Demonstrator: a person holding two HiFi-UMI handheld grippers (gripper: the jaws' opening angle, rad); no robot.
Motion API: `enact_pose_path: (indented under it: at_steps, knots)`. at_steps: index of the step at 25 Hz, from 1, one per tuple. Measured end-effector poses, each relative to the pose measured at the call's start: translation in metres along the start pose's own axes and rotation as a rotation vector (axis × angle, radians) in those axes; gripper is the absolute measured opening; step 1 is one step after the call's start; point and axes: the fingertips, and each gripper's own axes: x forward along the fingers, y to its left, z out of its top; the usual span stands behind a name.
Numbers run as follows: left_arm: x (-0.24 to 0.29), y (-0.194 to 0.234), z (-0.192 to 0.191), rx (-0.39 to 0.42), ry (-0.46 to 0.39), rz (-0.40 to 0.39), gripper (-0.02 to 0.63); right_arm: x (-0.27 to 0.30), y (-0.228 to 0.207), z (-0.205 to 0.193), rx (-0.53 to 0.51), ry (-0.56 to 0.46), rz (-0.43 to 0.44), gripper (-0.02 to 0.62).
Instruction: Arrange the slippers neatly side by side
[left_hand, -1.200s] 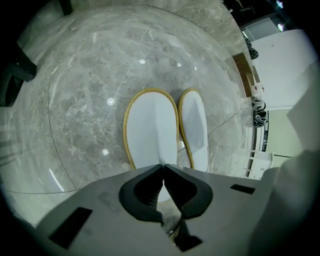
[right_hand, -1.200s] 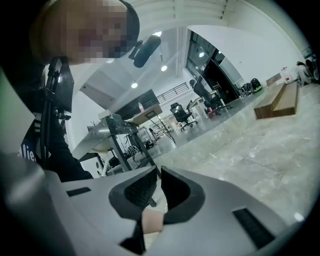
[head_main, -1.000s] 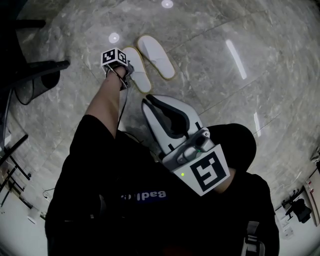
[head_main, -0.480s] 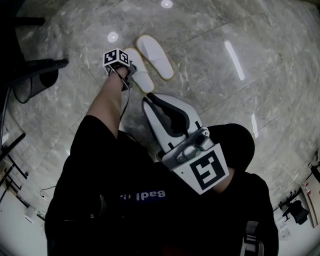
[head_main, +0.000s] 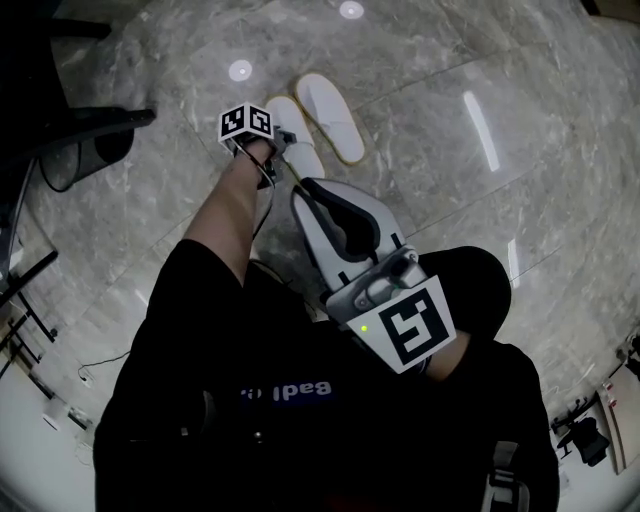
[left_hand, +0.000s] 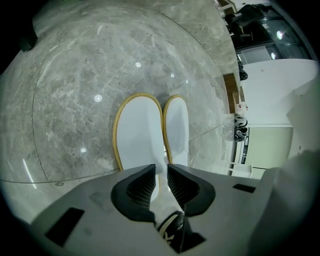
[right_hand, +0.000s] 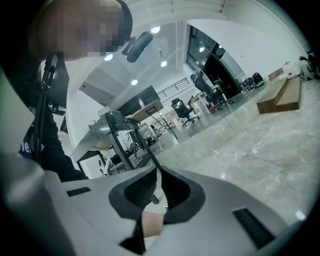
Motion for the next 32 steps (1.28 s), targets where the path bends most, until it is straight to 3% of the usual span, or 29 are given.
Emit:
enact_pose_path:
  at_steps: [6, 10, 14, 18, 24, 32]
  knots:
    - [-0.026, 0.003, 0.003, 0.042, -0.044, -0.006, 0.051, 0.033, 0.015, -0.011, 0.001, 0.039, 0.008, 0.025]
    - [-0.062, -0.011, -0.001, 0.201, -0.122, 0.043, 0.049, 0.039, 0.04, -0.013, -0.092, 0.062, 0.007, 0.025]
    - [-0.121, -0.034, -0.008, 0.348, -0.282, 0.066, 0.049, 0.029, 0.056, -0.017, -0.187, 0.103, -0.049, 0.025]
    - [-0.192, -0.079, -0.029, 0.452, -0.416, 0.062, 0.049, 0.002, 0.076, 0.021, -0.225, 0.141, -0.08, 0.025]
    - [-0.332, -0.163, -0.073, 0.551, -0.678, -0.056, 0.049, -0.037, 0.119, 0.106, -0.29, 0.162, -0.117, 0.025]
    - [-0.527, -0.28, -0.175, 0.672, -0.911, -0.145, 0.049, -0.083, 0.19, 0.213, -0.356, 0.186, -0.141, 0.025]
